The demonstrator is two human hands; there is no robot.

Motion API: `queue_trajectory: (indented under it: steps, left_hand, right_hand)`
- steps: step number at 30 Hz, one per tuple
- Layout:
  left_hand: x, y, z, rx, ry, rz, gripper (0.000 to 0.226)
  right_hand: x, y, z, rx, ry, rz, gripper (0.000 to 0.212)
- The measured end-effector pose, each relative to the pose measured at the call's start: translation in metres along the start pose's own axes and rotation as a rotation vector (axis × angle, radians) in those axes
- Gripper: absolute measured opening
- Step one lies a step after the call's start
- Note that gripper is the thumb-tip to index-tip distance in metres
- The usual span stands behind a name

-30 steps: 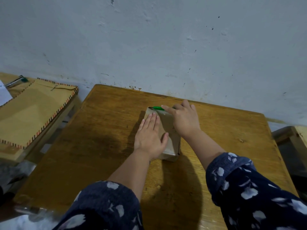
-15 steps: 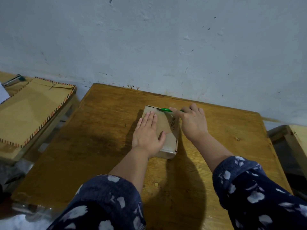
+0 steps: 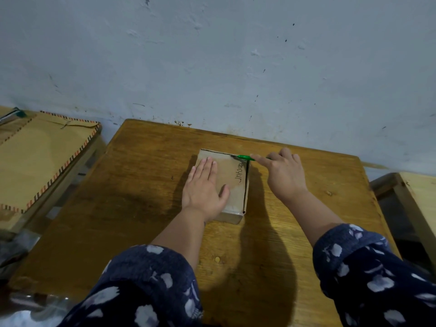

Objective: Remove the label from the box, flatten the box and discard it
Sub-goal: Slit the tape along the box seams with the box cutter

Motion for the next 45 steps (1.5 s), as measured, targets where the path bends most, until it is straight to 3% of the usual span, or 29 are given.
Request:
queue_trajectory:
  steps: [15,25,29,32,34,40,45]
  left_hand:
    - [0.0,-0.001,0.0,-0.015,-0.006,0.001,0.074]
    - [0.001,-0.001,0.0,-0.012,-0.005,-0.005,0.074]
    - [0.001,-0.001,0.0,-0.009,0.0,-0.014,0.074]
    - [0.003,0.0,0.001,-0.013,0.001,-0.01,0.074]
    - [0.004,-0.001,0.0,-0.017,0.025,-0.013,0.074]
    - [0.015,0.0,-0.01,-0.115,0.22,-0.131,0.081]
    - [0.033,0.022,-0.046,-0.317,0.11,-0.145,0.101]
  right_hand:
    - [0.005,0.004,0.005,-0.053,-0.053,0.059,0.059]
    - [0.0,0.022,0.03,-0.138,-0.041,-0.003,0.062]
    - [0.002,0.025,0.035,-0.257,-0.251,0.01,0.053]
    - [-0.009,0.024,0.025,-0.413,-0.66,-0.045,0.045]
    - [-0.024,0.028,0.012,-0.512,-0.809,-0.11,0.041]
    - [-0.047,0.048,-0.01,-0.708,-0.996,-0.193,0.038]
    - [-0.028,0.059,-0.025,-0.702,-0.947,-0.168,0.033]
Point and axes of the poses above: each hand's wrist, its own y-axis away from the middle knuckle, its own x-axis out of the back of the hand, z = x × y, the point moved 6 cm from there along -y, towards the middle knuckle, and after that the axes turned 8 degrees about x, right-handed, at the moved point
